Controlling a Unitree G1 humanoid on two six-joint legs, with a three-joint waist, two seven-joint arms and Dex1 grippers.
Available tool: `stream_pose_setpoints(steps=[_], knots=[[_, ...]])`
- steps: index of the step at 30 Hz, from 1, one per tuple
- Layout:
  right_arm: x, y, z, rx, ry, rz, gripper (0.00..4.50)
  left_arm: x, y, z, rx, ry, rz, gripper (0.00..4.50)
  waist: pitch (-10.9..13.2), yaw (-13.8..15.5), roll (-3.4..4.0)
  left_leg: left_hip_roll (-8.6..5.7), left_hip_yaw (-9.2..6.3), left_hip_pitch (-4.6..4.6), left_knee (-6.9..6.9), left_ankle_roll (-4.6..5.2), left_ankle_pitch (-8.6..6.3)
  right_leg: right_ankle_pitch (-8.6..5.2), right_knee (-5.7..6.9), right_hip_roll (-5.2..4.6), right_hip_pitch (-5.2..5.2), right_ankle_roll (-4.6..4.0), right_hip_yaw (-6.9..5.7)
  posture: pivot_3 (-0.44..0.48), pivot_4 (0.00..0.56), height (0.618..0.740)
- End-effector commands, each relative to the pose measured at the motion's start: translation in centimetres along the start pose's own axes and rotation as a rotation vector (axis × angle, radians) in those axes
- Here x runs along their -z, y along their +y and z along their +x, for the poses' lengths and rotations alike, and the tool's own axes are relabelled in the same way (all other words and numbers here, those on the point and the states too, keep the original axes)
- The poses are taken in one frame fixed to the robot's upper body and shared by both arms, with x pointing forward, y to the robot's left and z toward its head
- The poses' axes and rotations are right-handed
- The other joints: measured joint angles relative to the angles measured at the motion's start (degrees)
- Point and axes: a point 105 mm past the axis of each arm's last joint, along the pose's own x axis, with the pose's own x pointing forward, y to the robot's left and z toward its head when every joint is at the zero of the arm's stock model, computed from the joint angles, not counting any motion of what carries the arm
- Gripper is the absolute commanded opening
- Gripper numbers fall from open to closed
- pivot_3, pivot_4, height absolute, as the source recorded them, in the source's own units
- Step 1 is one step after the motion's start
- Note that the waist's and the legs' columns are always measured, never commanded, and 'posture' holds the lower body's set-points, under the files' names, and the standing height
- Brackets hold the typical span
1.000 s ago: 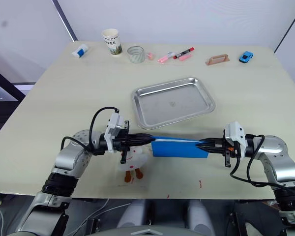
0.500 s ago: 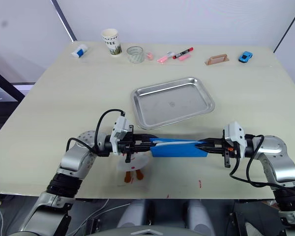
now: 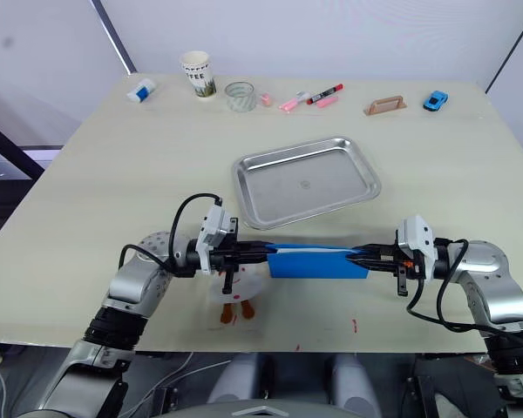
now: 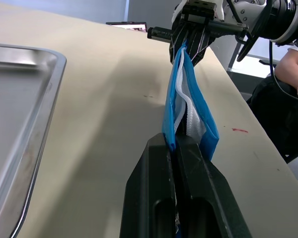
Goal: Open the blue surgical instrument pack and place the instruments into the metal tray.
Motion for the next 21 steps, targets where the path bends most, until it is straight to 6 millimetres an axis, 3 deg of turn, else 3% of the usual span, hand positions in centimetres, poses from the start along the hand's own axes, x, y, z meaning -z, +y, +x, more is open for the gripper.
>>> stream_pose_setpoints(steps=[1,3,13,16,19,21], knots=[[-0.6,-0.6,-0.2,0.048,0.007,-0.055,1.64,-0.9,0.6,-0.1,-0.014,-0.023,0.041,0.0,0.0,0.0,0.0,0.0,-0.01,-0.01,0.01,0.0,0.0,0.0,0.0,0.0,0.0,0.0,-0.01,0.0,0.15,0.74],[-0.7,-0.5,-0.7,0.065,0.013,-0.038,2.6,-0.8,0.7,-0.1,-0.016,-0.023,0.043,0.0,0.0,0.0,0.0,0.0,0.0,-0.01,0.01,0.0,0.0,0.0,0.0,0.0,0.0,0.0,-0.01,0.0,0.15,0.74],[-4.3,0.2,-4.8,0.185,-0.137,0.152,2.6,-0.6,1.0,-0.1,-0.018,-0.019,0.052,0.0,0.0,0.02,0.0,-0.02,-0.09,-0.09,0.06,0.0,0.0,0.0,-0.01,0.0,0.0,0.01,-0.03,0.0,0.15,0.74],[-5.1,0.8,-4.8,0.165,-0.184,0.221,1.79,-0.5,1.0,-0.1,-0.013,-0.022,0.052,0.0,0.0,0.01,0.0,-0.02,-0.09,-0.09,0.06,0.0,0.0,0.0,-0.01,0.0,0.01,0.01,-0.02,0.0,0.15,0.74],[-4.4,1.3,-3.7,0.146,-0.137,0.249,0.28,-0.5,0.6,0.1,0.013,-0.022,0.043,0.0,0.0,0.0,0.0,-0.02,-0.09,-0.09,0.06,0.0,0.0,0.0,-0.01,0.0,0.01,0.01,-0.01,0.0,0.15,0.74],[-3.7,1.5,-3.1,0.137,-0.104,0.262,0.05,-0.5,0.2,0.2,0.037,-0.019,0.034,0.0,0.0,0.04,-0.01,-0.02,-0.09,-0.09,0.06,0.0,0.0,0.0,-0.01,0.0,0.0,0.01,-0.02,0.0,0.15,0.74]])
